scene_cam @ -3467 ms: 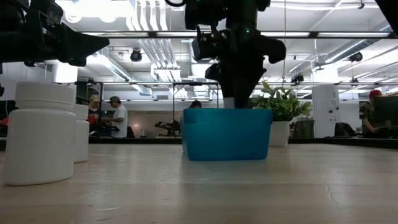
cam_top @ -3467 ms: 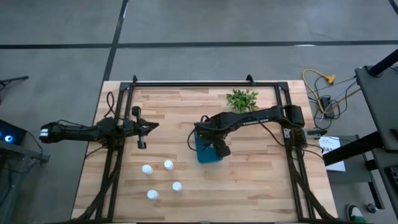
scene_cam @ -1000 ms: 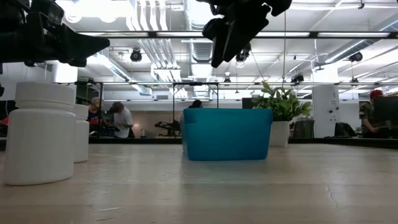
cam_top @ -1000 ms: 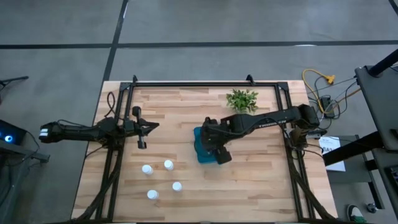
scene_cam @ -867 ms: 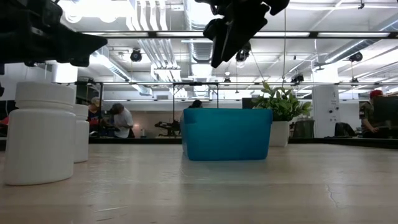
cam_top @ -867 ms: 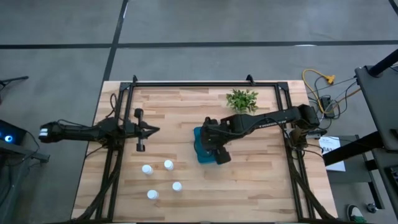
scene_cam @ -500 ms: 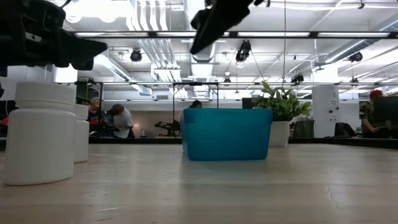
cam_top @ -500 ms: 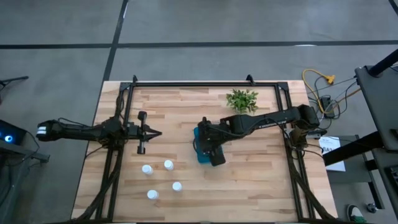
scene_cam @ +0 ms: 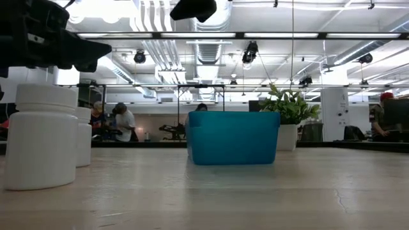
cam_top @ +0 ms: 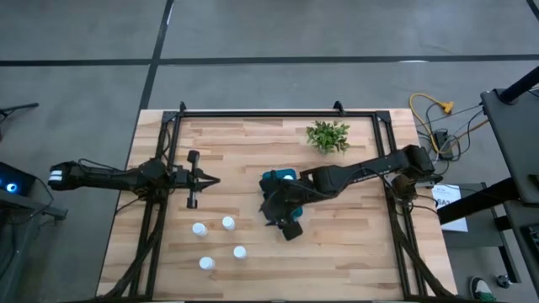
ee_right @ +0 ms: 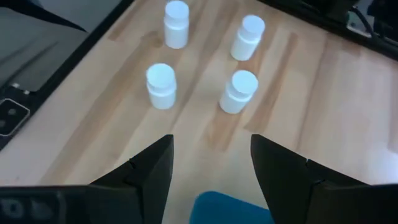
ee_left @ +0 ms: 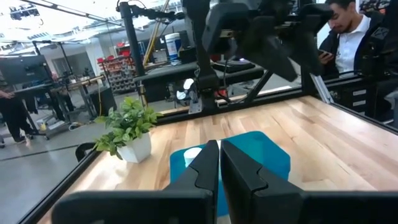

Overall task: Pick and place pill bottles into a basket
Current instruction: Put the white pill bottle into the blue bin

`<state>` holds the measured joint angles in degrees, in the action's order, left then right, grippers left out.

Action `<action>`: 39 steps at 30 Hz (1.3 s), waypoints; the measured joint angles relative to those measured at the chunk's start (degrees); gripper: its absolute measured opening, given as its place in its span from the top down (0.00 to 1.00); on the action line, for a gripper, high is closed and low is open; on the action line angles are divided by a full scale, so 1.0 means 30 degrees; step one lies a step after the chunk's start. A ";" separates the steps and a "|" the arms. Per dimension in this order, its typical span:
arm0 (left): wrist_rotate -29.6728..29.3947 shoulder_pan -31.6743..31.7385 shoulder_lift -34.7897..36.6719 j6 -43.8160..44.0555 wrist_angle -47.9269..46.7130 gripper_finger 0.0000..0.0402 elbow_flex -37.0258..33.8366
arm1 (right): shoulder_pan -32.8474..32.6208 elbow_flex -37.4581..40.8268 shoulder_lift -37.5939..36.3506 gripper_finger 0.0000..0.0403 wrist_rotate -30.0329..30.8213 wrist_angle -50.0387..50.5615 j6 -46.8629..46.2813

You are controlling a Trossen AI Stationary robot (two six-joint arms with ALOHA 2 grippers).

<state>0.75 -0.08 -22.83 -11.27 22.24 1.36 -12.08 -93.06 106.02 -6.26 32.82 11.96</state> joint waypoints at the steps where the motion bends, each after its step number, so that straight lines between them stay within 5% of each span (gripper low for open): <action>1: -0.0049 0.0000 0.0000 0.0000 0.0015 1.00 0.0008 | -0.0051 0.0028 0.0000 0.50 0.0004 -0.0184 -0.0053; 15: -0.0343 0.0000 0.0029 -0.0022 0.0406 1.00 0.0047 | -0.0457 -0.0623 0.3105 0.50 -0.0376 -0.2227 0.0029; 32: -0.0408 0.0000 -0.0240 -0.0036 0.0437 1.00 0.0047 | -0.1663 -0.9133 1.0231 0.50 -0.1635 0.1517 0.1581; 39: -0.0408 0.0000 -0.0226 -0.0036 0.0420 1.00 0.0062 | -0.1666 -1.0878 1.1371 0.50 -0.1581 0.2049 0.1853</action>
<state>-0.47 -0.08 -23.51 -11.38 23.50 1.54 -17.08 -125.69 140.13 -11.00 38.97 17.52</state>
